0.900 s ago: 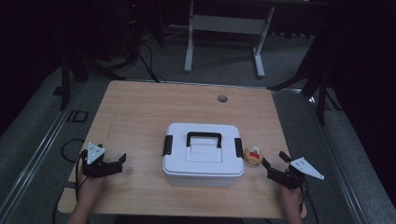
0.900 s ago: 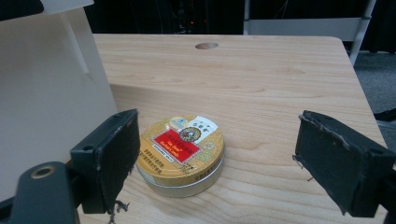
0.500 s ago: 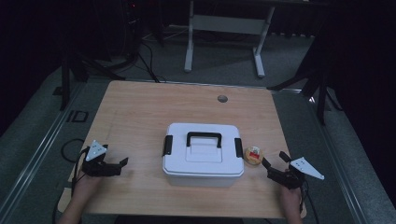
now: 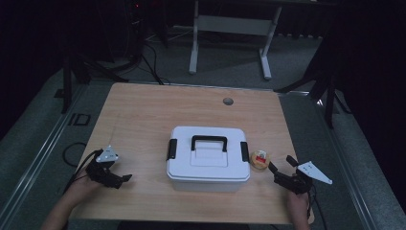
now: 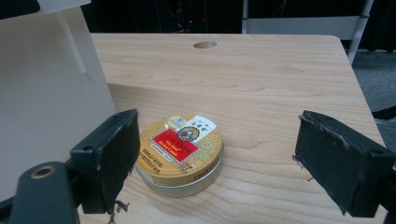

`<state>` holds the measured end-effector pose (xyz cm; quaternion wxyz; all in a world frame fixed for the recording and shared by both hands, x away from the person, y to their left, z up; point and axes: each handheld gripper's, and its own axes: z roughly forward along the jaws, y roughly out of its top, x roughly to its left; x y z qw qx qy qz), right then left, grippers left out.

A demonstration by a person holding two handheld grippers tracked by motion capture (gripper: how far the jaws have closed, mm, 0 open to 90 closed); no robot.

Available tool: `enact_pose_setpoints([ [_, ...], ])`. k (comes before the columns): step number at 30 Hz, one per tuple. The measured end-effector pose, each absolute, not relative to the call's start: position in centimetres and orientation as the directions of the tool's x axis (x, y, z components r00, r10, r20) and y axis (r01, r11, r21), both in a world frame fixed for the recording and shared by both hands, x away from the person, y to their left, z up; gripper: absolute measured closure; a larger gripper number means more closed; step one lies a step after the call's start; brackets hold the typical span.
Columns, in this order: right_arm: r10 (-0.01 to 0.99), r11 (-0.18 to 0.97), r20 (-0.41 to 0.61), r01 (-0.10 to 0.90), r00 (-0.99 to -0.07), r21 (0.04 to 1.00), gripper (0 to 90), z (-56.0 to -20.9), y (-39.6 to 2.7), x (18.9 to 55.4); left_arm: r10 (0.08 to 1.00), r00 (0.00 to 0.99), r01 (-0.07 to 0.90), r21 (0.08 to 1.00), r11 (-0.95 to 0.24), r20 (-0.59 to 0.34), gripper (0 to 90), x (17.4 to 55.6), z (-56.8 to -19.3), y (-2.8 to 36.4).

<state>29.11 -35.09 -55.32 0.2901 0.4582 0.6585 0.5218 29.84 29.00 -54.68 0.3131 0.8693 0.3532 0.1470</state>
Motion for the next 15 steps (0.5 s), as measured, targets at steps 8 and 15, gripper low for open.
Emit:
enact_pose_setpoints([
  [8, 0.906, 0.034, 0.098, 0.302, -0.412, 0.953, 13.7, -55.3, -35.1, 29.1, 0.663, 0.746, 0.532, 0.551, -0.643, 0.054, 0.0, 30.2, -53.6, 29.0],
  [15, 0.906, 0.033, 0.099, 0.302, -0.411, 0.953, 13.7, -55.3, -35.1, 29.1, 0.582, 0.81, 0.505, 0.421, -0.753, 0.07, 0.0, 30.4, -52.7, 28.5],
])
